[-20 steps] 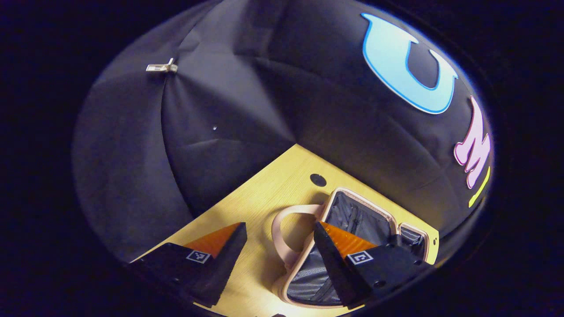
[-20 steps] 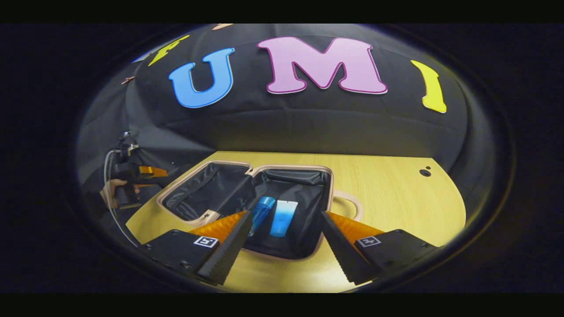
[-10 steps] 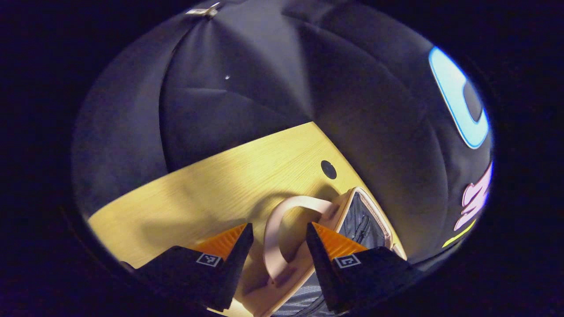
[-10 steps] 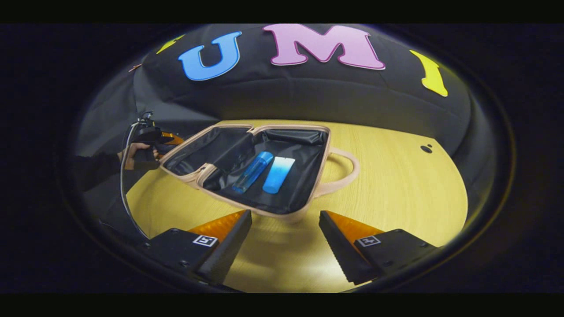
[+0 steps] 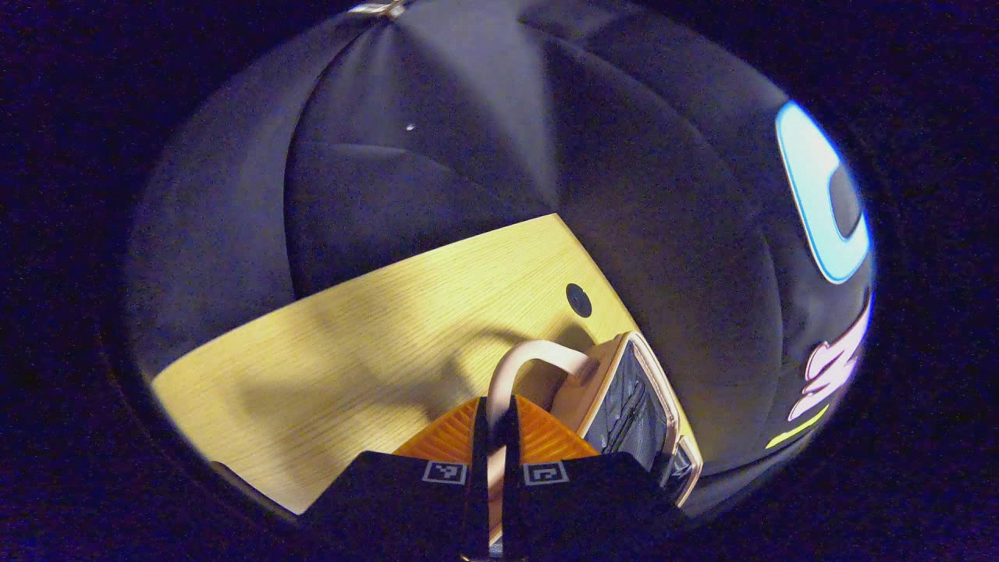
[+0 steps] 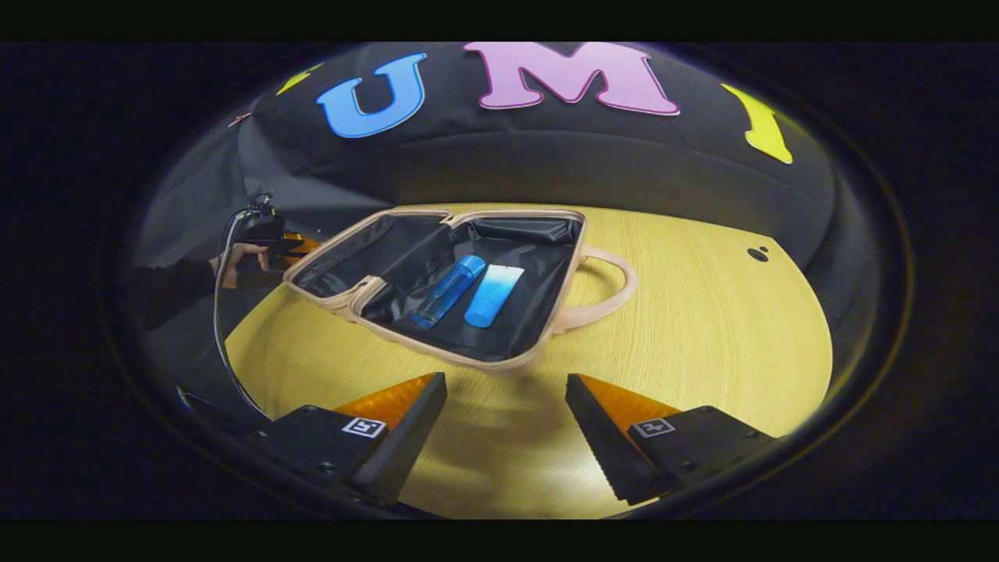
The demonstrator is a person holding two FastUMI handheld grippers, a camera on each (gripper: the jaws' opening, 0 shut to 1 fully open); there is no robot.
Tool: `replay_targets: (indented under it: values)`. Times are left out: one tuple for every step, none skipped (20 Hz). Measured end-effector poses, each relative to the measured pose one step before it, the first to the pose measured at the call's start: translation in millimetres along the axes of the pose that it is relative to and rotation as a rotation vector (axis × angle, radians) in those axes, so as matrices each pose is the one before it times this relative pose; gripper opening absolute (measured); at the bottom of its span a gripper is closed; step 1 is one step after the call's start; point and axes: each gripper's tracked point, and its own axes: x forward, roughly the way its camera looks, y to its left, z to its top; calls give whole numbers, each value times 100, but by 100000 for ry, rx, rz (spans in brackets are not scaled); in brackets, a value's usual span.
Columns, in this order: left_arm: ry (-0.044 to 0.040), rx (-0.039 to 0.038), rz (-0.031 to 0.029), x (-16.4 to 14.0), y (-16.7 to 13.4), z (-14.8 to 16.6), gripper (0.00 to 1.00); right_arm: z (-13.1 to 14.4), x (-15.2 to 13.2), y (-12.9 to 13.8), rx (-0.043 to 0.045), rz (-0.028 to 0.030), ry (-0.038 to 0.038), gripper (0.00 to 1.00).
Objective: First open the suitcase, pack the skin care products into it, and then close the suitcase.
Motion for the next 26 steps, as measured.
replay_targets:
  values:
    - [-2531, 3885, -650, -1240, -1201, 870, 11, 364, -1, -382, 451, -275, -480, 98]
    - [-2337, 2147, -1655, -1480, -1516, 1040, 9, 464, -67, -324, 626, 11, -707, 98]
    - [-2250, 2114, -1785, -1685, -1412, 1227, 8, 464, -253, -251, 731, -230, -792, 98]
    - [-2019, 2463, -2614, -1585, -1461, 1116, 7, 206, -336, -348, 627, -114, -625, 98]
    - [-1564, 2914, -3586, -1567, -2165, 1063, 7, 466, -235, -352, 772, -170, -524, 98]
    - [-925, 3128, -3222, -1339, -2690, 682, 6, 290, -181, -557, 811, -96, -435, 98]
    - [-403, 3243, -2784, -1305, -2704, 256, 6, 265, -279, -423, 824, -218, -339, 98]
    - [-577, 3192, -2058, -1130, -2480, 490, 6, 154, -301, -406, 788, -113, -220, 98]
    - [-138, 3607, -2228, -797, -2868, 69, 6, 175, -277, -468, 948, -106, -11, 98]
    - [-591, 4416, -1529, -970, -2413, 63, 6, 271, -475, -464, 1087, -168, -165, 98]
    - [171, 5095, -722, -770, -2219, -147, 6, 474, -329, -565, 1036, -380, -764, 98]
    - [-630, 4483, -577, -1024, -2292, -359, 6, 762, -308, -300, 1084, 273, -1620, 98]
    - [-389, 2915, -943, -460, -2398, -436, 6, 855, -192, -305, 582, 477, -1540, 98]
    - [-1064, 1739, -1592, -501, -2621, -331, 6, 678, -238, -351, 298, 979, -954, 98]
    - [-726, 904, -1863, -36, -2819, -724, 6, 679, -146, -357, 108, 1105, -625, 98]
    - [73, 746, -1529, -2, -2839, -958, 6, 626, -21, -795, -42, 212, -1296, 98]
    - [1069, 770, -1176, -48, -2796, -1279, 6, 534, 27, -922, 569, 98, -858, 98]
    - [594, 431, -1184, 47, -2600, -1325, 6, 200, -301, -820, 1760, 310, -148, 97]
    - [233, -41, -2049, 484, -2791, -1570, 6, 61, -184, -1079, 1904, -346, 217, 97]
    - [837, -146, -2280, 506, -2565, -1795, 6, -11, -157, -1315, 1503, -1073, 427, 97]
    - [1286, 588, -1912, 852, -2342, -1900, 6, 3, -277, -1293, 978, -1268, 224, 97]
    - [1874, 1551, -1496, 975, -1694, -1970, 6, -2, -227, -1219, 539, -2033, 122, 98]
    - [2683, 1301, -1155, 1165, -1476, -2120, 6, 16, -164, -1109, 635, -1818, 40, 98]
    - [2875, 634, -1060, 1241, -876, -1757, 6, -67, -304, -843, 1098, -1254, -287, 98]
    - [2736, 320, -869, 1720, -220, -1528, 6, 117, -356, -685, 914, -915, -857, 97]
    - [2496, 1117, -204, 1259, 232, -1247, 6, 28, -365, -523, 214, -890, -826, 97]
